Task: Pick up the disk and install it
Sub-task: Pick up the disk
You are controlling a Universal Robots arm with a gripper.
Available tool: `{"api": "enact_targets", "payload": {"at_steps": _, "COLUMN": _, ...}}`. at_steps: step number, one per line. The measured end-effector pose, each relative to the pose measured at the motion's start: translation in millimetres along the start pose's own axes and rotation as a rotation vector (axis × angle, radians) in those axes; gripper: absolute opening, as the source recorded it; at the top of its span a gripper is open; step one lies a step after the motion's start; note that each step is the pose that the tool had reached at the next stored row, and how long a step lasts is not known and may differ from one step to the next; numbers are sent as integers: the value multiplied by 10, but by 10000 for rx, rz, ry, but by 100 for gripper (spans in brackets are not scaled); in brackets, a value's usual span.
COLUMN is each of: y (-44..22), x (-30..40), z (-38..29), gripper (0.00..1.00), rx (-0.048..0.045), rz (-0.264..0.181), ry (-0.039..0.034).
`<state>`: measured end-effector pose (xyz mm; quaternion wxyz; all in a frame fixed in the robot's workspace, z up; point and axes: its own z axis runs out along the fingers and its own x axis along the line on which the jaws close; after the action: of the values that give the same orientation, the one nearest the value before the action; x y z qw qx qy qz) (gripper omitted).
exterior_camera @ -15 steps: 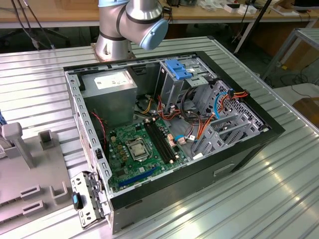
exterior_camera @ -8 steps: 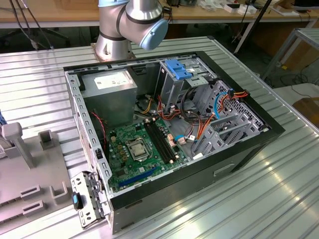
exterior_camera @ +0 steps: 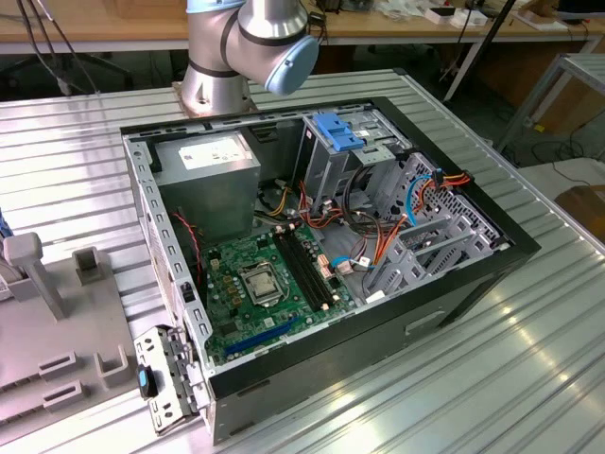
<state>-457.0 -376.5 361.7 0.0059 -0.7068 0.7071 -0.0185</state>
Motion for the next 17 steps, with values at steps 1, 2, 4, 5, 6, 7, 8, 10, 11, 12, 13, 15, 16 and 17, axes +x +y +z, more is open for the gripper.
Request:
{"api": "enact_targets", "payload": {"at_steps": 1, "y": 0, "x": -10, "z": 7, "gripper": 30, "rx": 1, "rz": 0, "ry": 0}}
{"api": "enact_targets", "payload": {"at_steps": 2, "y": 0, "x": -20, "z": 14, "gripper": 36, "rx": 1, "rz": -1, "ry": -1}}
{"api": "enact_targets", "payload": {"at_steps": 4, "y": 7, "x": -24, "z": 36, "gripper": 48, "rx": 2, "rz": -77, "ry": -3}}
{"api": "enact_targets", "payload": {"at_steps": 5, "y": 15, "x": -25, "z": 52, "gripper": 54, "rx": 4, "rz": -211, "ry": -11}}
{"api": "enact_targets", "payload": {"at_steps": 6, "y": 19, "x": -25, "z": 65, "gripper": 60, "rx": 7, "rz": -296, "ry": -23}}
{"api": "enact_targets", "payload": {"at_steps": 7, "y": 21, "x": -26, "z": 72, "gripper": 60, "rx": 7, "rz": -349, "ry": -39}}
{"api": "enact_targets", "payload": {"at_steps": 8, "y": 26, "x": -26, "z": 85, "gripper": 60, "rx": 9, "rz": -441, "ry": -63}}
{"api": "enact_targets", "payload": {"at_steps": 10, "y": 30, "x": -29, "z": 116, "gripper": 60, "rx": 12, "rz": -519, "ry": -105}}
{"api": "enact_targets", "payload": {"at_steps": 11, "y": 33, "x": -35, "z": 131, "gripper": 60, "rx": 11, "rz": -519, "ry": -132}}
{"api": "enact_targets", "payload": {"at_steps": 12, "y": 34, "x": -41, "z": 138, "gripper": 60, "rx": 10, "rz": -518, "ry": -146}}
{"api": "enact_targets", "payload": {"at_steps": 13, "y": 36, "x": -49, "z": 144, "gripper": 60, "rx": 12, "rz": -516, "ry": -156}}
{"api": "enact_targets", "payload": {"at_steps": 15, "y": 42, "x": -55, "z": 152, "gripper": 60, "rx": 13, "rz": -499, "ry": -158}}
{"api": "enact_targets", "payload": {"at_steps": 16, "y": 43, "x": -55, "z": 157, "gripper": 60, "rx": 12, "rz": -484, "ry": -159}}
{"api": "enact_targets", "payload": {"at_steps": 17, "y": 45, "x": -55, "z": 167, "gripper": 60, "rx": 11, "rz": -470, "ry": -158}}
